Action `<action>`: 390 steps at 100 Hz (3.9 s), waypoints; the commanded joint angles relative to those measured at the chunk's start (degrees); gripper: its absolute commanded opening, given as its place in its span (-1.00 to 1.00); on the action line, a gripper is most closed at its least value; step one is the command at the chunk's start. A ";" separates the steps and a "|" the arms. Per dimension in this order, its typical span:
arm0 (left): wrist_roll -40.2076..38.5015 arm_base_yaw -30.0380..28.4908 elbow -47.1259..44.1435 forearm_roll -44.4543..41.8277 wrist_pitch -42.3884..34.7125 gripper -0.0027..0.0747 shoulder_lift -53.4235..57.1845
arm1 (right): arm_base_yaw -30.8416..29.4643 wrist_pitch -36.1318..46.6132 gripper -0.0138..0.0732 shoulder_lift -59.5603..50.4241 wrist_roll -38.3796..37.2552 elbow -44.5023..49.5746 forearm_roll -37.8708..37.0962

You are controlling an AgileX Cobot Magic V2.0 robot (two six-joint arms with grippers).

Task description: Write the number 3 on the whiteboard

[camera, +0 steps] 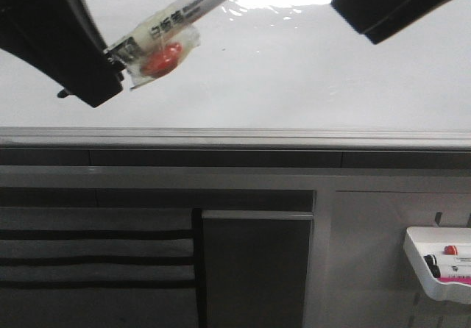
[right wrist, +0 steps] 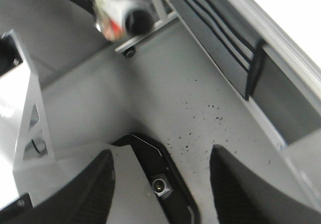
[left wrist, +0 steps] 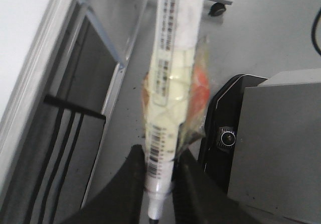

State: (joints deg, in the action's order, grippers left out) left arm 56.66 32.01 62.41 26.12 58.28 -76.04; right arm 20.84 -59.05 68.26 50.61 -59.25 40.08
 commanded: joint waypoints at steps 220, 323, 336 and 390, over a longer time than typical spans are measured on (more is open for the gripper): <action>-2.70 -14.70 -20.65 14.43 -17.52 -0.02 28.32 | -3.83 20.03 -0.64 -11.92 -4.06 9.91 -1.61; -2.70 -14.70 -22.16 15.07 -19.87 -0.02 29.73 | 0.21 18.00 -0.64 11.50 -14.36 -17.15 -13.27; -2.70 -14.70 -22.16 15.07 -19.87 -0.02 29.73 | 0.21 18.60 -0.64 13.91 -14.36 -18.81 -13.27; -2.70 -14.70 -22.16 15.07 -19.98 -0.02 29.73 | -2.18 17.15 -0.64 18.72 -17.30 -18.76 -15.28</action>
State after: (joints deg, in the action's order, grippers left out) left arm 54.56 17.42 38.86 38.71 40.90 -46.79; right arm 17.64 -47.20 87.87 33.73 -78.05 24.74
